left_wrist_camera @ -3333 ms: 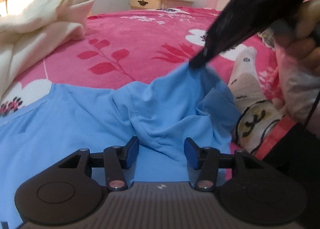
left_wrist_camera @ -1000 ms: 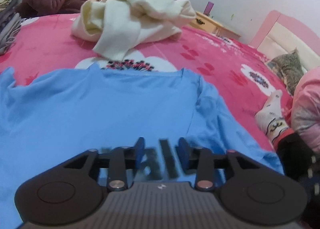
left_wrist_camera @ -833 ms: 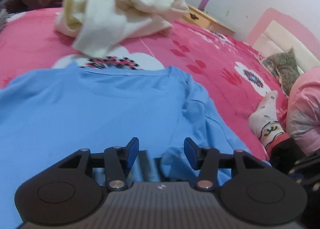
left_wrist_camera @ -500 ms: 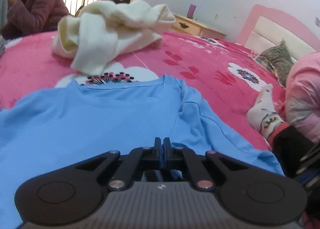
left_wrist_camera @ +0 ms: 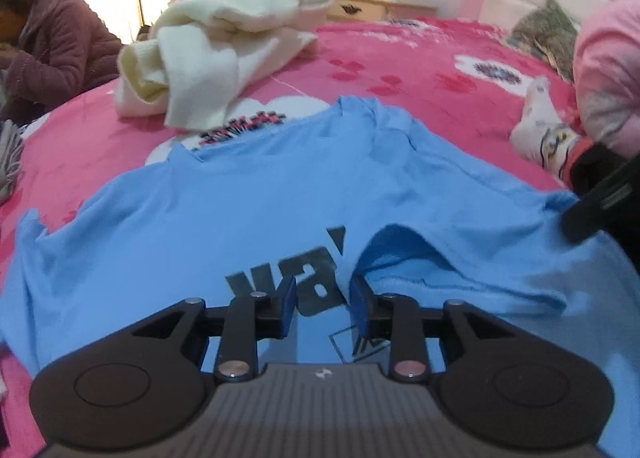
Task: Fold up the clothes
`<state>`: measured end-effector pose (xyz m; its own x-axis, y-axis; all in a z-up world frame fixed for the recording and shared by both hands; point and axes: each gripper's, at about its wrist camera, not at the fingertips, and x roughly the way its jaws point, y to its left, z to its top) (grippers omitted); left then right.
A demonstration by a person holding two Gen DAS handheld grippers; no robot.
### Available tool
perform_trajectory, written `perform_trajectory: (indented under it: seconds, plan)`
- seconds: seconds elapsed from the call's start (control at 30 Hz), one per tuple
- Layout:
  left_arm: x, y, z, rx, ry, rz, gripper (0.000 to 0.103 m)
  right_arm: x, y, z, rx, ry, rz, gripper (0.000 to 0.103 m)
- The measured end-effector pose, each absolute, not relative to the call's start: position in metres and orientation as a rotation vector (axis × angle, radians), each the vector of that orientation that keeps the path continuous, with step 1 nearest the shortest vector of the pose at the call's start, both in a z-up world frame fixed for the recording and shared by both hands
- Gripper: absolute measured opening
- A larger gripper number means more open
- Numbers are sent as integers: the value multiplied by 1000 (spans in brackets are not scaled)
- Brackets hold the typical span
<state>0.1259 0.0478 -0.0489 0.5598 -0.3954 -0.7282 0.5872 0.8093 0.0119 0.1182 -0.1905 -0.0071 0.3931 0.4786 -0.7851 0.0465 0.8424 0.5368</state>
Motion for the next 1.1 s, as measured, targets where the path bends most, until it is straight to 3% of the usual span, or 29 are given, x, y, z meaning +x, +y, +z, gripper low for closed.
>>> perform_trajectory:
  seconds: [0.13, 0.3, 0.47, 0.67, 0.73, 0.8, 0.9, 1.1]
  plan:
    - [122, 43, -48, 317, 735, -603, 31, 136, -161, -35, 277, 1118, 309, 22]
    - [115, 32, -55, 412, 696, -607, 31, 115, -147, -43, 219, 1260, 470, 21]
    - [115, 29, -57, 416, 689, -606, 31, 95, -152, -21, 62, 1083, 380, 23]
    - [116, 25, -61, 420, 691, -599, 31, 102, -143, -47, -77, 1104, 340, 21]
    - [116, 25, -63, 423, 692, -589, 24, 99, -143, -49, -107, 1103, 336, 19]
    - [115, 25, -65, 426, 692, -585, 13, 95, -143, -48, -127, 1096, 332, 3]
    - [111, 27, -63, 449, 676, -593, 7, 89, -151, -36, -104, 1066, 305, 2]
    - [105, 26, -63, 524, 670, -598, 7, 71, -159, -37, -117, 1120, 326, 2]
